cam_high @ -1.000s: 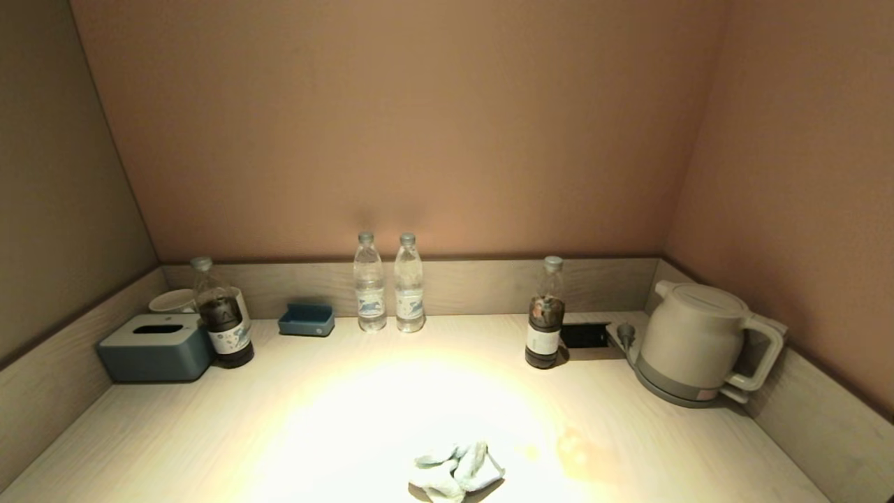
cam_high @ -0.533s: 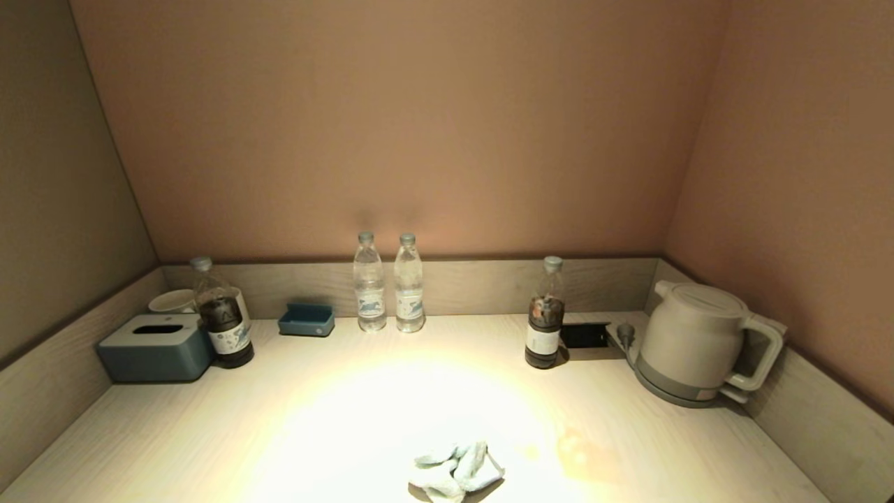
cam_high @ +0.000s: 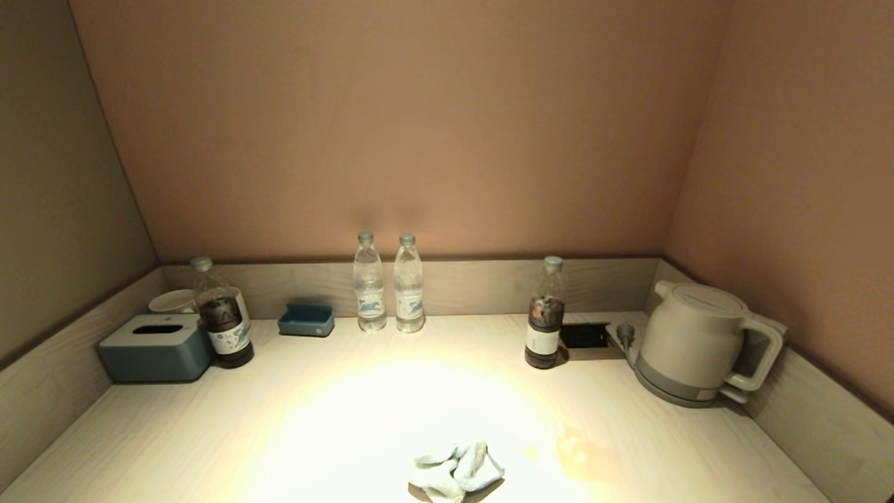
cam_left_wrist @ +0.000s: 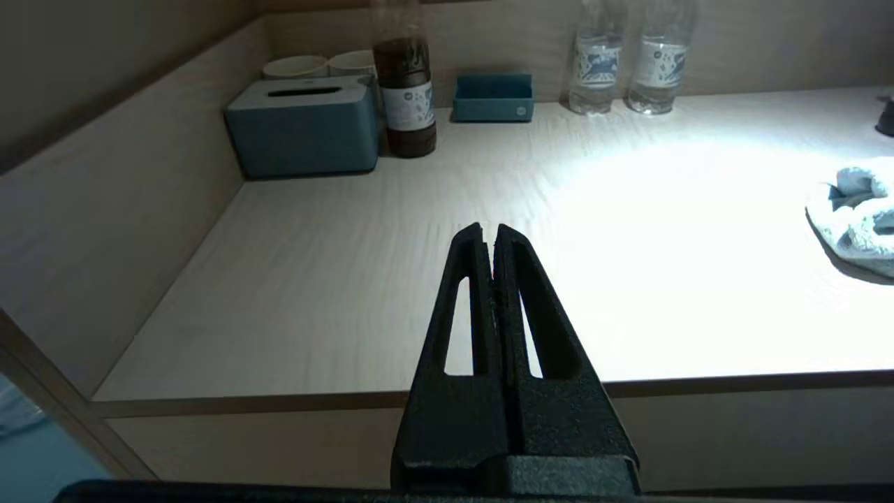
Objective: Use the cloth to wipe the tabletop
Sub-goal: Pick up the tablecloth
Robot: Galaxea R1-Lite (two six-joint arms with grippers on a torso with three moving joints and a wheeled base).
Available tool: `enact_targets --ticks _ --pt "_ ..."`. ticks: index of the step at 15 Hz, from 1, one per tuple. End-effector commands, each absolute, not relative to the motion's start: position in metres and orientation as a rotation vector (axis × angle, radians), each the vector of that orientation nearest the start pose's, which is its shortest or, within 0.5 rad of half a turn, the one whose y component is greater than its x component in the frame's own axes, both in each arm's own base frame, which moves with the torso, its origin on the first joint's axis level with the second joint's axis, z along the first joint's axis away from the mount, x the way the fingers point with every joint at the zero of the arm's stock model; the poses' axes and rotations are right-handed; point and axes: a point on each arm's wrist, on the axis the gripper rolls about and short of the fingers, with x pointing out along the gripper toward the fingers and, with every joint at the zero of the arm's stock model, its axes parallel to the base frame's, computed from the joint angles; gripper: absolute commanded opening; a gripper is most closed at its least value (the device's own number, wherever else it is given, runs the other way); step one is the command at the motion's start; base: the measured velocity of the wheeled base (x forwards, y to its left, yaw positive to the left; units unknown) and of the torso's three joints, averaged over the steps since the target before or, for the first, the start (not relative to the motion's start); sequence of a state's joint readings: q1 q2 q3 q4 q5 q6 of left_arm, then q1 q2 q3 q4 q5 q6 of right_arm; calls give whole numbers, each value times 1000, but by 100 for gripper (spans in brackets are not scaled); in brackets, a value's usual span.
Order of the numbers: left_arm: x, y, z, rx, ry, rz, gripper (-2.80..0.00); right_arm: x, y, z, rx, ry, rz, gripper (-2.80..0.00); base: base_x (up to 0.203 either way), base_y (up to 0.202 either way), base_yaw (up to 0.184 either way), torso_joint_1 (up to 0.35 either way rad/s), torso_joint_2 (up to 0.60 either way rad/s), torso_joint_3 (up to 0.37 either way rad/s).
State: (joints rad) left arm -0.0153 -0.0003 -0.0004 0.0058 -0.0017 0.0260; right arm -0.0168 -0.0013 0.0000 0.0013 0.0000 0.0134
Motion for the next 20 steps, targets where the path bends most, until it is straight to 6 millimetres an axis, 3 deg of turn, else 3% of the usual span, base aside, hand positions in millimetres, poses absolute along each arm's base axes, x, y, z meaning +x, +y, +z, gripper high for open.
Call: enact_targets --ticks 1,20 --pt "-23 0 74 25 15 -19 -280 -23 0 75 14 1 -17 -280 0 0 0 0 0 0" --pt "-23 0 75 20 14 -19 -280 -23 0 75 28 0 -17 -280 0 0 0 0 0 0"
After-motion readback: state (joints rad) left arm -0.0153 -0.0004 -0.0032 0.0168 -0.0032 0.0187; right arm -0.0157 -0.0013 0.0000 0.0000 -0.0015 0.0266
